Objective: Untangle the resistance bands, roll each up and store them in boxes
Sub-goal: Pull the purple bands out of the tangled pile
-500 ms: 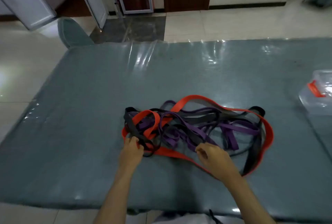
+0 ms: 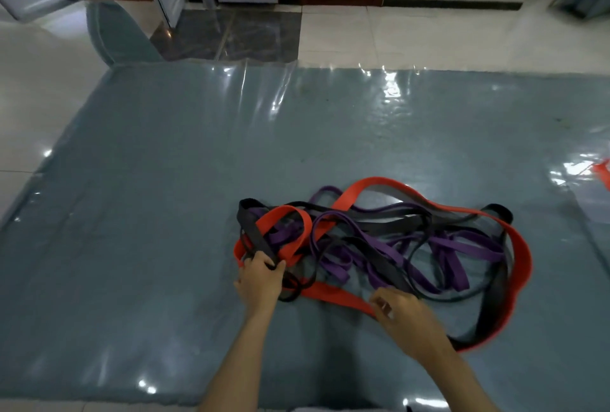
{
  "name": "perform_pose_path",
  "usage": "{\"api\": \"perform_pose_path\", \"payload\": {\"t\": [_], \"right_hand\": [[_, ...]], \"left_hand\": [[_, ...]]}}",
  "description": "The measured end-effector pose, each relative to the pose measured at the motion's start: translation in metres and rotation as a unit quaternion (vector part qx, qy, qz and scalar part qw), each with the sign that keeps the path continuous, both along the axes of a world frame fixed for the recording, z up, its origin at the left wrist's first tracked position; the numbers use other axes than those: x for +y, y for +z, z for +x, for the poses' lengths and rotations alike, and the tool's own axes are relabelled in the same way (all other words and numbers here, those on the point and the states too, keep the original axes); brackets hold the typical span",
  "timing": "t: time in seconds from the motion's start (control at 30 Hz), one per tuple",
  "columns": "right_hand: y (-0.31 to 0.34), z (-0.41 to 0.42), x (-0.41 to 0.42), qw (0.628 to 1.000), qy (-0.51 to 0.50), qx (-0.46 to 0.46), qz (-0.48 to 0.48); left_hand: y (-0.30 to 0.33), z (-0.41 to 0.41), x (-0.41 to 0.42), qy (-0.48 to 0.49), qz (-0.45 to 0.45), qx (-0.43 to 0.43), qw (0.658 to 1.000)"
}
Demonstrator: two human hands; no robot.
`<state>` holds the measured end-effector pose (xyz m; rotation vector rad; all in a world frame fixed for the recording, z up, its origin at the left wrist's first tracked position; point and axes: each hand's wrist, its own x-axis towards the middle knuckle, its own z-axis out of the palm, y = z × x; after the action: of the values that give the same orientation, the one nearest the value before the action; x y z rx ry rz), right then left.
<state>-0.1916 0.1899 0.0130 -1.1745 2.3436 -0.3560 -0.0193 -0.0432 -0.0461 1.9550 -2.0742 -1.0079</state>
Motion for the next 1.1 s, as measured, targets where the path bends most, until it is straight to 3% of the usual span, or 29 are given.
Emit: {"api": "perform_pose_path", "payload": {"t": [0.13, 0.33, 0.5, 0.63, 0.7, 0.77, 0.83, 0.97, 1.1], "right_hand": [[-0.003, 0.004, -0.011, 1.000, 0.003, -0.017, 0.002], [-0.003, 0.002, -0.035, 0.999, 0.010, -0.044, -0.007], [-0.005, -0.005, -0.059, 0.998, 0.023, -0.049, -0.015], [-0.010, -0.011, -0.078, 0.997, 0.030, -0.031, -0.062], [-0.014, -0.011, -0.089, 0.993, 0.043, -0.005, -0.108], [-0.018, -0.012, -0.102, 0.989, 0.053, 0.011, -0.140], [-0.020, -0.013, -0.114, 0.988, 0.060, 0.013, -0.141], [-0.026, -0.014, -0.131, 0.996, 0.067, 0.003, -0.058], [-0.036, -0.011, -0.133, 0.998, 0.061, -0.013, 0.011]], "left_hand": [[0.013, 0.027, -0.016, 0.064, 0.014, 0.164, 0.984], [0.036, 0.062, -0.062, 0.098, 0.040, 0.262, 0.959], [0.039, 0.072, -0.091, 0.152, 0.071, 0.287, 0.943], [0.036, 0.072, -0.097, 0.173, 0.062, 0.240, 0.953], [0.033, 0.074, -0.093, 0.113, 0.006, 0.097, 0.989], [0.031, 0.074, -0.086, 0.014, -0.096, -0.045, 0.994], [0.028, 0.068, -0.084, -0.080, -0.137, -0.017, 0.987], [0.018, 0.058, -0.078, -0.229, -0.056, 0.044, 0.971], [0.007, 0.049, -0.070, -0.145, -0.041, -0.008, 0.989]]}}
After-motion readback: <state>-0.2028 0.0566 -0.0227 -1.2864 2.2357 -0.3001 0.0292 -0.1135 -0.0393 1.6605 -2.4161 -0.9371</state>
